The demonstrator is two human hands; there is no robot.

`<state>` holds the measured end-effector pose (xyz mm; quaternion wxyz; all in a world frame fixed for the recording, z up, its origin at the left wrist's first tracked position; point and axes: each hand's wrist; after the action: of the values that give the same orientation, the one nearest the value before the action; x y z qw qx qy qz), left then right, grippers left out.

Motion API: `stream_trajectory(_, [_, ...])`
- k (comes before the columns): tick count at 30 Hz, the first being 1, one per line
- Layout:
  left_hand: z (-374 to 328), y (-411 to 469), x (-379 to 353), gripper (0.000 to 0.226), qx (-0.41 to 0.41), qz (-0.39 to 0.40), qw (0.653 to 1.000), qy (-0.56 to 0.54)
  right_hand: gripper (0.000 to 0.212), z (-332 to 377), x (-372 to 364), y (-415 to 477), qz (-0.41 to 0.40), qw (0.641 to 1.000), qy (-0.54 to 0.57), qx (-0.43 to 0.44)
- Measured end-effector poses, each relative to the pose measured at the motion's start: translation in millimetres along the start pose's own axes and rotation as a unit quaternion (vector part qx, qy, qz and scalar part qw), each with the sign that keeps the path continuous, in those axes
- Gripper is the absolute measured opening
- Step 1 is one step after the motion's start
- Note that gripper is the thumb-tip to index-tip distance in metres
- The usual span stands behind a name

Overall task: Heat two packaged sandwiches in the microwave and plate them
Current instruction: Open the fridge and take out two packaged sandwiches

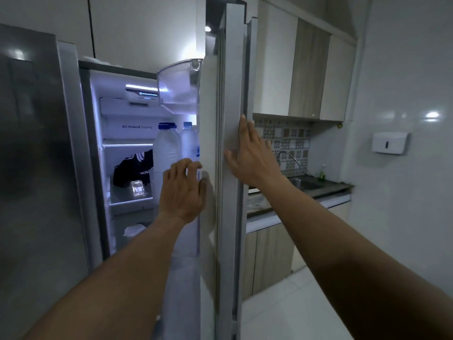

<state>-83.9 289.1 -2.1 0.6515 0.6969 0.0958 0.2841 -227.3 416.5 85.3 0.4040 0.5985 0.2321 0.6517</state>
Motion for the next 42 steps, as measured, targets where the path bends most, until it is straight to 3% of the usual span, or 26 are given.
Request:
stream_trajectory(6, [-5, -8, -11, 0.028, -0.045, 0.029, 0.999, -0.009, 0.080, -17, 6, -15, -0.036, 0.998, -0.028, -0.044])
stream_trajectory(10, [-28, -10, -22, 0.029, -0.075, 0.025, 0.995, -0.064, 0.085, -17, 8, -21, -0.055, 0.993, -0.069, -0.073])
stream_trajectory(16, [-51, -10, -35, 0.028, -0.124, 0.022, 0.985, -0.114, 0.070, -19, -7, -36, 0.000, 0.986, -0.160, -0.058])
stream_trajectory(23, [-36, -12, -56, 0.028, -0.095, 0.022, 0.986, -0.134, 0.065, -40, -26, -45, 0.083, 0.976, -0.115, -0.165])
stream_trajectory(29, [-35, 4, -89, 0.029, -0.001, 0.058, 0.982, -0.177, 0.061, -89, -30, -41, 0.068, 0.964, -0.075, -0.246])
stream_trajectory(35, [-53, 24, -137, 0.034, 0.026, 0.076, 0.982, -0.173, 0.057, -137, -23, -41, 0.128, 0.962, -0.075, -0.227])
stream_trajectory(38, [-64, 26, -163, 0.038, 0.000, 0.088, 0.985, -0.146, 0.078, -160, -27, -39, 0.093, 0.959, -0.019, -0.267])
stream_trajectory(42, [-81, 34, -198, 0.039, -0.024, 0.080, 0.991, -0.108, 0.075, -207, -34, -33, 0.060, 0.968, -0.021, -0.242])
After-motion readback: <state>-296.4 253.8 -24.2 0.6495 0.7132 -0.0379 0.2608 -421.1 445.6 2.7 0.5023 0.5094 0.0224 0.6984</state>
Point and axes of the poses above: each hand's wrist, its own y-axis towards the middle knuckle, its own x-axis out of the back of the hand, z = x × y, and after that the axes turned 5 degrees about -z, right-handed
